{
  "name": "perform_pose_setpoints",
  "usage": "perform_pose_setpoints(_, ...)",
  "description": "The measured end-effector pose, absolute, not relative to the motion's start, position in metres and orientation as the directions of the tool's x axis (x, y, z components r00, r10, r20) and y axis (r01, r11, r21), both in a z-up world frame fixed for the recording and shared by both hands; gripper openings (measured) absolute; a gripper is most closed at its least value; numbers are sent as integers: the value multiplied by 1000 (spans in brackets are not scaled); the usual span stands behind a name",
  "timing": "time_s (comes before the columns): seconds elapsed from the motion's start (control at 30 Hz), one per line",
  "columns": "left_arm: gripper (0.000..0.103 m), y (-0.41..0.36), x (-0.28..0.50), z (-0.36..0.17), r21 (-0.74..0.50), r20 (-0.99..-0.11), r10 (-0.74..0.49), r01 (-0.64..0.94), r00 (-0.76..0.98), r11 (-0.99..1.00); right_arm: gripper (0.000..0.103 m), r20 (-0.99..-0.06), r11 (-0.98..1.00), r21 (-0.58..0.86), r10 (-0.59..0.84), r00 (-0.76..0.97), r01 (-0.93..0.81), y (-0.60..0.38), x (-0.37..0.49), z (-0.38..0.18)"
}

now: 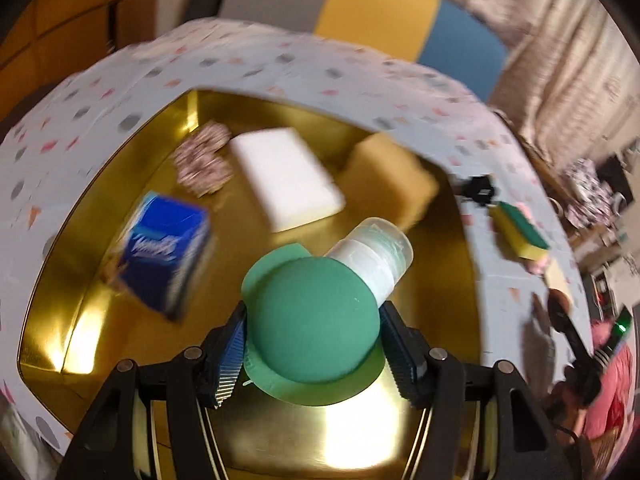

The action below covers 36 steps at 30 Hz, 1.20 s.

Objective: Organize rigid objects
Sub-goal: 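Lower the green cap sponge into the gold tray and open the left gripper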

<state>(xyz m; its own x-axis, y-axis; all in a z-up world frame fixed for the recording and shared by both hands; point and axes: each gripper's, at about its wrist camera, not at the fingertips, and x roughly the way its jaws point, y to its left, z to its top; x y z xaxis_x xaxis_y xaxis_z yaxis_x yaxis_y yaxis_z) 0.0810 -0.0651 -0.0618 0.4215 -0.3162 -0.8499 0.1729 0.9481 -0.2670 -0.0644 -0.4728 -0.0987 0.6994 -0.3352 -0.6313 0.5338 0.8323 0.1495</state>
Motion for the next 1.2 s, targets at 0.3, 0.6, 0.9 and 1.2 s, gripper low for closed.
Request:
perform_pose_setpoints(0.3, 71, -47, 108, -84, -240, -885, -263, 108, 383, 965, 49, -641, 838, 97, -360, 677, 537, -467, -57, -98)
perform_pose_setpoints(0.6, 75, -34, 96, -69, -302, -855, -320, 111, 407, 947, 49, -635, 838, 77, -377, 675, 540, -464, -59, -97)
perform_pose_setpoints(0.9, 75, -27, 73, -60, -296, -825, -355, 199, 439, 934, 49, -628, 860, 71, -355, 692, 505, -456, -63, -87)
perform_pose_setpoints(1.2, 76, -37, 106, -30, -300, -772, -379, 233, 511, 925, 49, -618, 891, 178, -230, 752, 418, -424, -75, -61)
